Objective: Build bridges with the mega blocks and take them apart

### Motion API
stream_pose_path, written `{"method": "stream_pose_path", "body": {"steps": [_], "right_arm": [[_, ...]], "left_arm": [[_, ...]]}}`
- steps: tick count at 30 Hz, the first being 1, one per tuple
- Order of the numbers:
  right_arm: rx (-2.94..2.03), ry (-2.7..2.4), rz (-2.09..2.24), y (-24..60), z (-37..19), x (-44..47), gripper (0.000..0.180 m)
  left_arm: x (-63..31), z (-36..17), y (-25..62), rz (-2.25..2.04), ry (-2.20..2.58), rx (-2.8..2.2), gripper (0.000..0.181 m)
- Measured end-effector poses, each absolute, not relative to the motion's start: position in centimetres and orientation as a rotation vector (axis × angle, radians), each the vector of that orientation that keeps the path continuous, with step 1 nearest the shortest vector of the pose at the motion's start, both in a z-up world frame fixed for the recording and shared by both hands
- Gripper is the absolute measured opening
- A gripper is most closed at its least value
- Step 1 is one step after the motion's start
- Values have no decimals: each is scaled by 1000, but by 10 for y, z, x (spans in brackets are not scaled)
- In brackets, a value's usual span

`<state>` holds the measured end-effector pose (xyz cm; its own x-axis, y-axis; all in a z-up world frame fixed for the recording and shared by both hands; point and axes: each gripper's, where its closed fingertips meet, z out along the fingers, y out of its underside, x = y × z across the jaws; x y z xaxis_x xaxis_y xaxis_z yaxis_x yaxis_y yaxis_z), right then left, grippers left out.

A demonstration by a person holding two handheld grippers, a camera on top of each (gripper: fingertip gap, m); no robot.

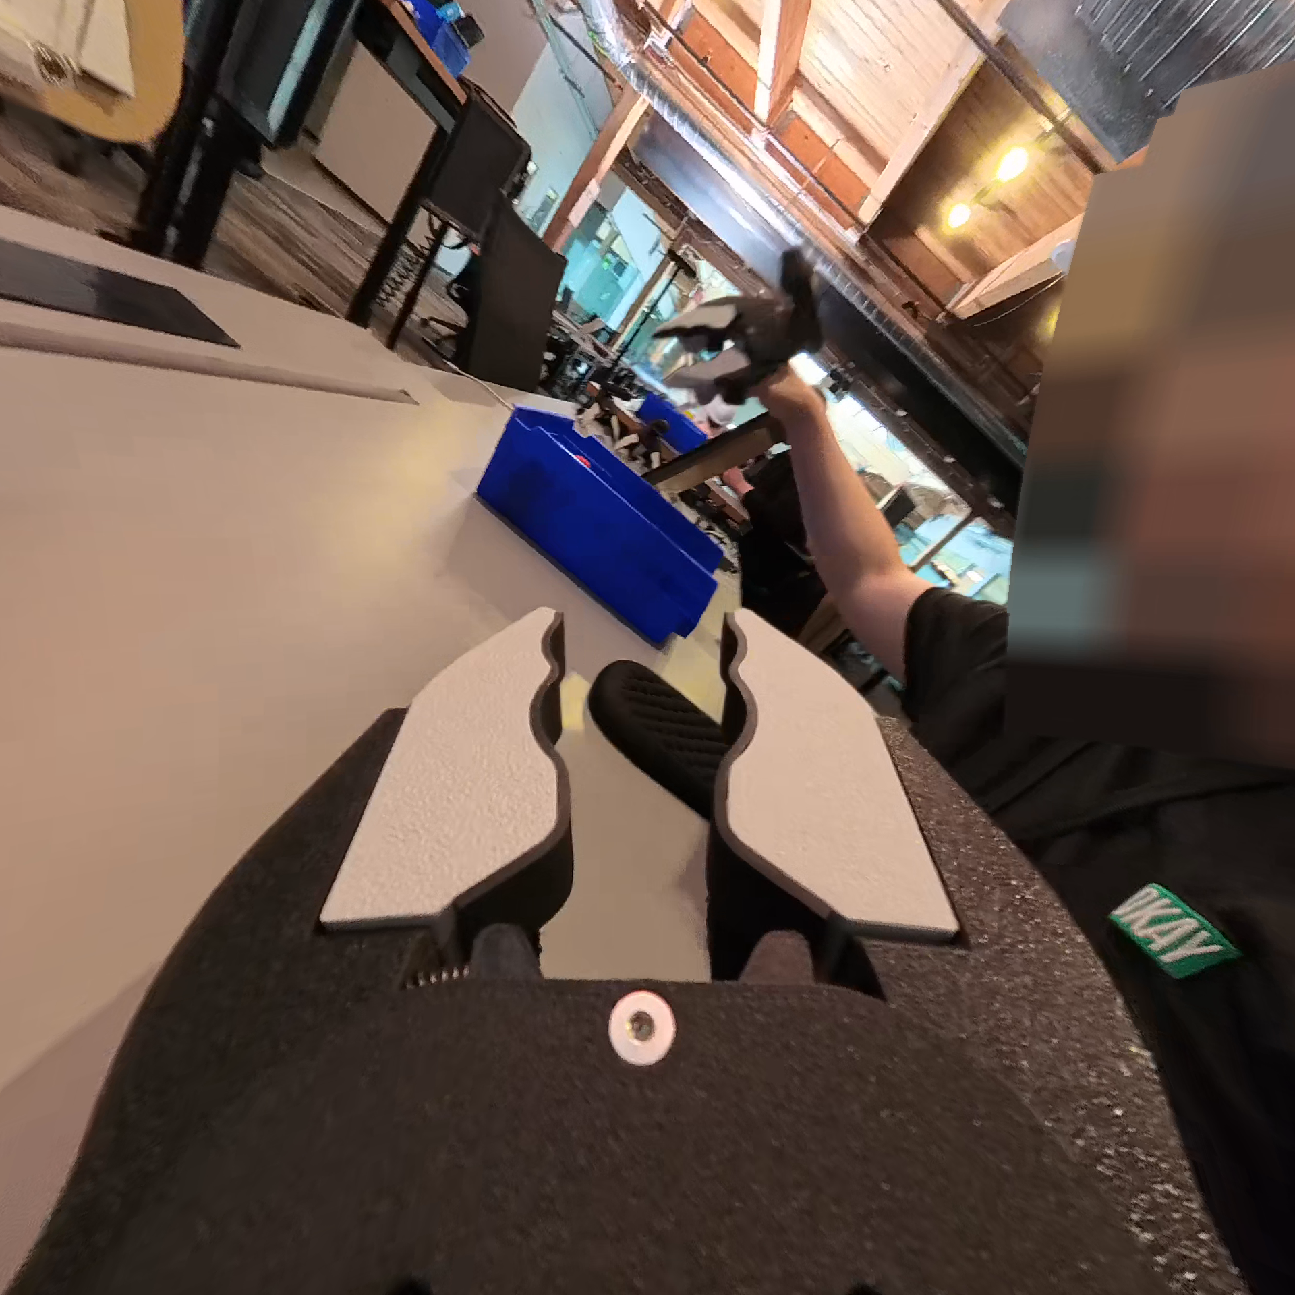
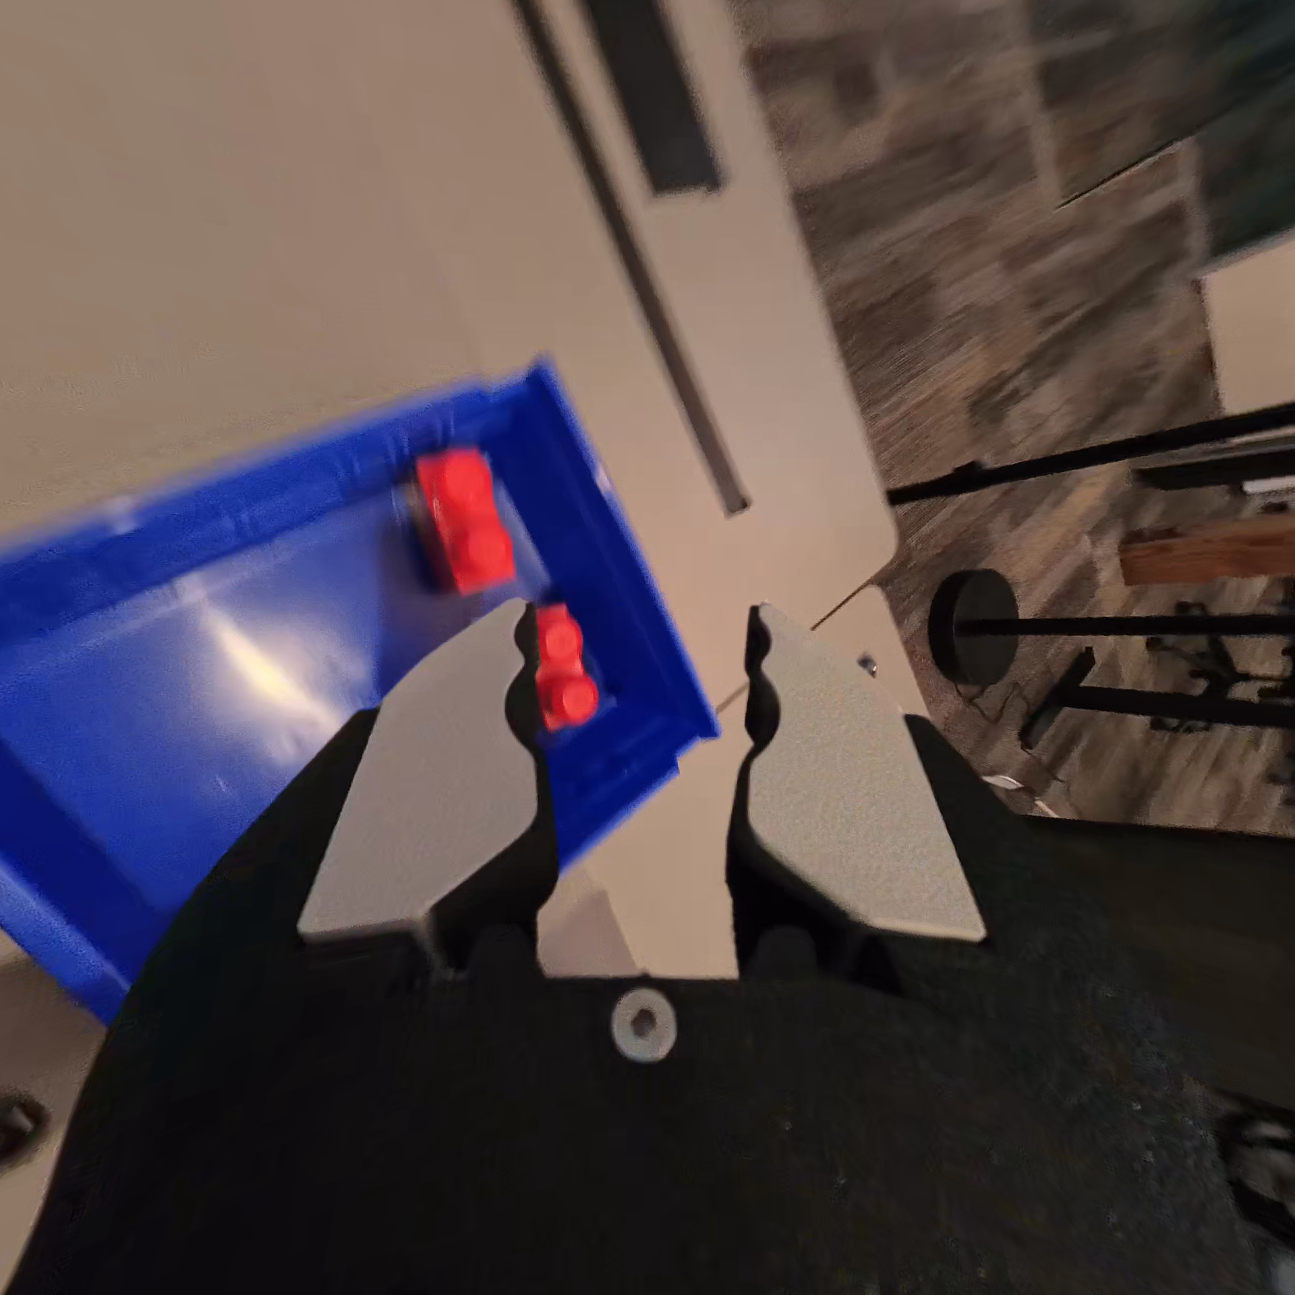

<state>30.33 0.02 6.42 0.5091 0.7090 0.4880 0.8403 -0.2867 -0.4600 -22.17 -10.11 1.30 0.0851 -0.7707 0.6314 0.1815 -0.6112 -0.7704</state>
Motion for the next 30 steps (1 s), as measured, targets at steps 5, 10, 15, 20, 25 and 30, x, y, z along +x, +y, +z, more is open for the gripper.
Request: {"method": "stream_pose_path", "body": {"steps": [5, 10, 15, 20, 25, 30], "right_arm": [[-1685, -1043, -1, -24, 149, 186, 57], [-1371, -913, 157, -40, 183, 67, 52], [-1425, -942, 382, -32, 157, -34, 52], [-1473, -982, 503, -20, 143, -94, 51], [-1497, -925, 579, -4, 133, -119, 51], [-1587, -943, 626, 4, 101, -129, 51]], "left_arm": [[-254, 22, -101, -1336, 611, -1632, 43], [-294, 32, -110, -1166, 472, -1588, 43], [-379, 30, -115, -851, 338, -1681, 45], [-519, 18, -93, -257, 222, -1959, 45], [-601, -2, -41, -3, 167, -2173, 49], [-618, -50, 12, -37, 132, -2339, 54]]}}
